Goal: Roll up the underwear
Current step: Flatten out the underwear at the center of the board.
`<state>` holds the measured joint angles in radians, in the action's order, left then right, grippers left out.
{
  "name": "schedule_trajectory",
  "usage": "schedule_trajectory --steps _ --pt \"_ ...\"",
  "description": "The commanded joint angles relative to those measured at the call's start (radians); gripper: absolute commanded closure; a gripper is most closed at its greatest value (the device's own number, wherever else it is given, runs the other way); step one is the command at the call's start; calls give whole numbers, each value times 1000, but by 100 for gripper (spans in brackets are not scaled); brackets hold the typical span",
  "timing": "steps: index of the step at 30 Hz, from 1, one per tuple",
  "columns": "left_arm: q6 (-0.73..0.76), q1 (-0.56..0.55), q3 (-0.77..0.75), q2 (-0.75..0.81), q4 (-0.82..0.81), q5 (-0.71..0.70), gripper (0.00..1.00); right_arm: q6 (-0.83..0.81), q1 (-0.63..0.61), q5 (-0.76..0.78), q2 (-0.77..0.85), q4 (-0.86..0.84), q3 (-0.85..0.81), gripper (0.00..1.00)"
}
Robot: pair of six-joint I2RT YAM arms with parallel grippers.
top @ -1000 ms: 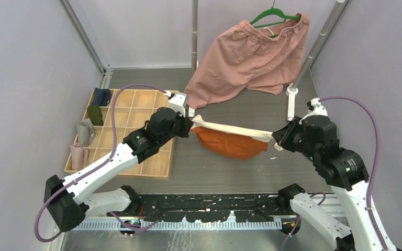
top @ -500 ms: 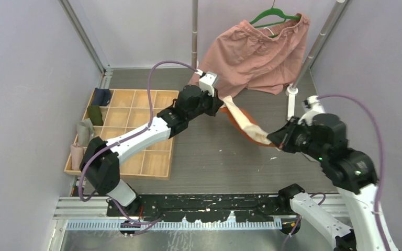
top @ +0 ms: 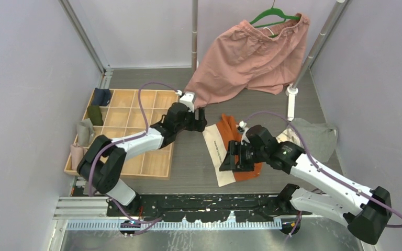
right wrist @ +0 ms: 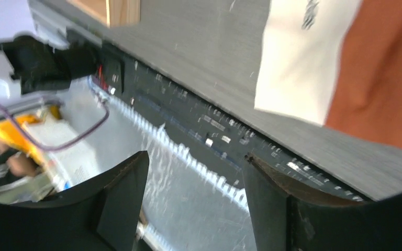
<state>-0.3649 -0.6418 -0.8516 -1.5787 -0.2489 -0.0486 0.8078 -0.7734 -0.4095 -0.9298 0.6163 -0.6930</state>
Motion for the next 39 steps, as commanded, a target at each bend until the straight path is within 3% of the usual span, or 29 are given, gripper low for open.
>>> schedule_trajectory --steps 1,3,6,13,16,20,27,35,39 --pt "-48 -20 -13 150 47 -27 16 -88 0 422 23 135 -179 28" --pt "-69 -70 3 179 113 -54 16 -93 0 633 13 204 -214 30" --pt "-131 -197 58 233 161 -163 17 -104 21 801 -28 236 -232 33" --pt "-267 -511 174 202 11 -301 39 -96 125 824 12 190 -196 48" --pt "-282 -584 159 126 -56 -299 51 -100 175 789 63 174 -165 51" --pt "-340 -614 133 26 -76 -269 72 -116 220 729 69 177 -144 51" --pt "-456 -619 165 -24 -43 -253 99 -120 226 709 59 157 -112 51" --pt "-576 -611 182 57 329 -414 99 -132 230 692 16 128 -115 51" --pt "-581 -550 209 104 417 -421 99 -137 230 672 -2 114 -118 51"
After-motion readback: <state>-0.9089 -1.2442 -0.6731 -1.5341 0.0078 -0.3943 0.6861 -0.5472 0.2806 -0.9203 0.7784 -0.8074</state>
